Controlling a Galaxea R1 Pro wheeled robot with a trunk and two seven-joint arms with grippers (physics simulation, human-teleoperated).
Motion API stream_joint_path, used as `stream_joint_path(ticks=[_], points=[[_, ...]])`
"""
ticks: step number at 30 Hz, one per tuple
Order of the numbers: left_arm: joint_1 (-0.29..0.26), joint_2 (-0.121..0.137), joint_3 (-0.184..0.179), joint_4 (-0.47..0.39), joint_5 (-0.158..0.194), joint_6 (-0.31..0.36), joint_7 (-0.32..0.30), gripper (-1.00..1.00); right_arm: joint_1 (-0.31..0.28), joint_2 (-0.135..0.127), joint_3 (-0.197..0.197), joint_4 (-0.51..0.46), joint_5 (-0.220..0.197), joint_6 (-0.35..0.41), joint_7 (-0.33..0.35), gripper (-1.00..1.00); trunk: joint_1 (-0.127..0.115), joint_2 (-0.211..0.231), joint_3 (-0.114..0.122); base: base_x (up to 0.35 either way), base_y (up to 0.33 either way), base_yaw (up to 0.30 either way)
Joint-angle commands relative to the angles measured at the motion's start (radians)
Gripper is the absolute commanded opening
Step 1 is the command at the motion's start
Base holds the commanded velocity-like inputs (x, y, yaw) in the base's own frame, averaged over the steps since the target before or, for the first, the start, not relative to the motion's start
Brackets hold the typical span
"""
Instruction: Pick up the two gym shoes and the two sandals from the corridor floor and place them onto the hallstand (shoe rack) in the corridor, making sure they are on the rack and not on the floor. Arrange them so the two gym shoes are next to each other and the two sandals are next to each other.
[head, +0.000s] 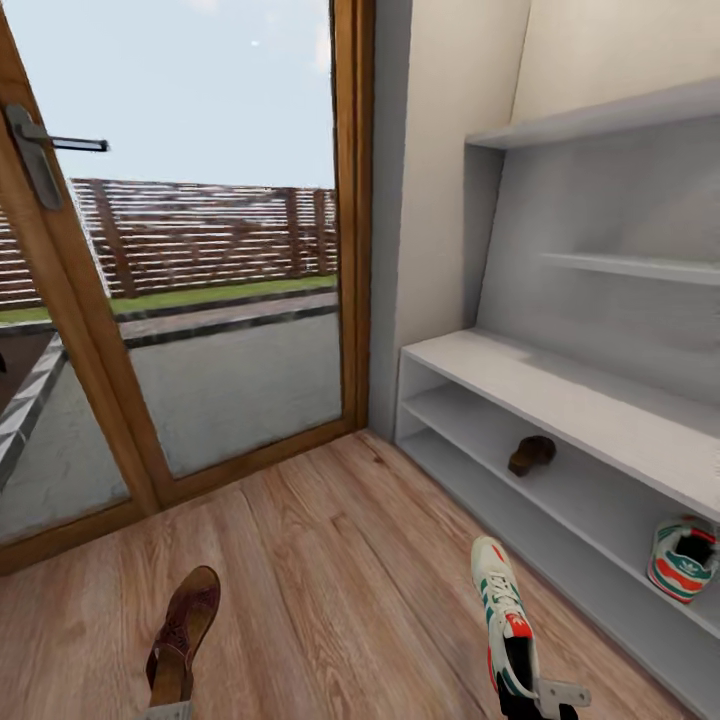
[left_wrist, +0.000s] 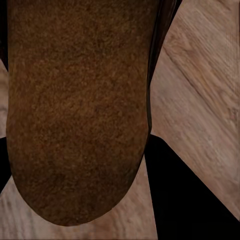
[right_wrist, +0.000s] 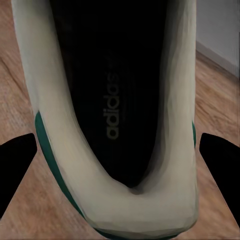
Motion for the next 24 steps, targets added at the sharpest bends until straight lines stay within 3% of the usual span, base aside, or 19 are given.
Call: stream_joint_path(ticks=[1,24], points=[[-0.001,0.000,0.009,0.000,-0.006,-0.003,-0.007,-1.00,-0.001,0.000,-0.006,0.001,0.004,-0.003,0.002,-1.00,0.000,0.000,-0.001,0.227,0.202,-0.262],[-0.001,0.000,0.009,0.000,-0.007,-0.003,-0.007,-1.00,-0.001,0.001,-0.007,-0.001,0.000,-0.002,-0.004,-1.00,0.000,0.000,-0.001,0.213,0.257,-0.265]])
